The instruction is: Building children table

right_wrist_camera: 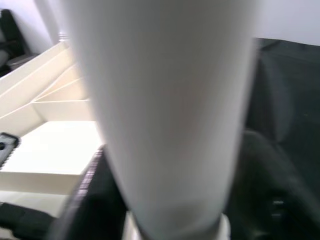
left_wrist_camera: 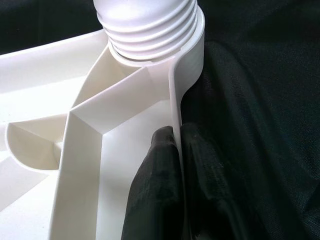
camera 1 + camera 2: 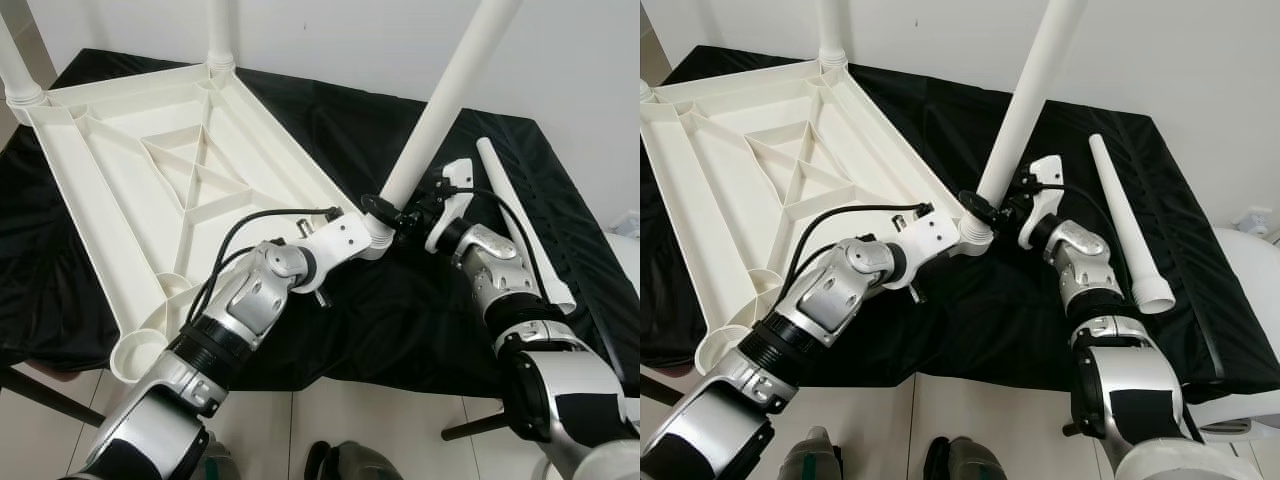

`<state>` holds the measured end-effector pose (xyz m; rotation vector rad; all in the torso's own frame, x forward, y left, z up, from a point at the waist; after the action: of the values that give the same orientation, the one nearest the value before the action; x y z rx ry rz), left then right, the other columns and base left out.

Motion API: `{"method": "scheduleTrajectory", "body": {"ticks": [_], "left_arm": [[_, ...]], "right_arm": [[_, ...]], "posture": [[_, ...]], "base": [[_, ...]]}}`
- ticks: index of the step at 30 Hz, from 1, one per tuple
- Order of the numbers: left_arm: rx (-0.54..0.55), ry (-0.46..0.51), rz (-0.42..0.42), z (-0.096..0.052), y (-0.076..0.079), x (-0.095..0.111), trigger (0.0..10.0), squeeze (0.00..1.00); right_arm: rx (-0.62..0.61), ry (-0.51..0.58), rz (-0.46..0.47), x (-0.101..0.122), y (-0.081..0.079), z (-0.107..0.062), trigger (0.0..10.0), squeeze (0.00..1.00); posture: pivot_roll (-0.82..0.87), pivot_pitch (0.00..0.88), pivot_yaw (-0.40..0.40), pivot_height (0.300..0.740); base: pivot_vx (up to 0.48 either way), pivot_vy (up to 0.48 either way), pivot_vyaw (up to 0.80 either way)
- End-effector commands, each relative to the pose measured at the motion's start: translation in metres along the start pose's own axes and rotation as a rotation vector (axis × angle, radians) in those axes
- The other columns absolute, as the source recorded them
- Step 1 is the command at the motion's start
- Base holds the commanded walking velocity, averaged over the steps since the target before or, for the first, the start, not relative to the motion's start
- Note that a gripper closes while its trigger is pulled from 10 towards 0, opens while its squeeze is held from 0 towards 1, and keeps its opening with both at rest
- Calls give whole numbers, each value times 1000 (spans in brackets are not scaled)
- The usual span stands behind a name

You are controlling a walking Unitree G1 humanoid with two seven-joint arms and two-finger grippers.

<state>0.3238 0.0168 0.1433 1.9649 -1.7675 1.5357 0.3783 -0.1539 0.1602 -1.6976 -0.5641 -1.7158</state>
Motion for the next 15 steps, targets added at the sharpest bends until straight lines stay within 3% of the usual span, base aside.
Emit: {"method": "scheduleTrajectory", "body": {"ticks": [1, 8, 9, 11, 12, 15], "left_arm": [[-23, 46, 47, 2, 3, 14, 10000, 0], [-21, 45, 43, 1, 3, 14, 10000, 0], [-21, 44, 43, 1, 4, 13, 10000, 0], [-21, 44, 43, 1, 4, 13, 10000, 0], [-22, 43, 42, 1, 4, 13, 10000, 0], [-25, 43, 43, 1, 5, 13, 10000, 0]], "right_arm": [[3, -38, 23, -10, 0, -3, 0, 0], [19, -47, 34, -16, 0, -7, 0, 0], [9, -43, 32, -17, 1, -11, 3490, 0], [0, -40, 30, -18, 3, -13, 3490, 0], [-11, -28, 34, -18, 3, -15, 10000, 0], [-28, 4, 37, -17, 3, -16, 10000, 0]], "posture": [[88, 18, -115, 740], [89, 21, -116, 740], [87, 24, -115, 740], [87, 24, -115, 740], [85, 26, -114, 740], [84, 26, -115, 740]], "base": [[0, 0, 0], [0, 0, 0], [0, 0, 0], [0, 0, 0], [0, 0, 0], [0, 0, 0]]}}
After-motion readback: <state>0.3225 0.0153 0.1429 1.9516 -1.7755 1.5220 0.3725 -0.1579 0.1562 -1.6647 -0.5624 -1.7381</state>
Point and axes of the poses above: a point about 5 cm out from each wrist's last joint towards the gripper, its own z axis pointing out of the wrist towards the gripper, its own x axis along the axis of the wrist's last joint, y = z × x, the point moved 1 cm from there along z, pointing out of the wrist towards the gripper, and after that the axes turned 10 degrees about z, right-handed, at the moved point
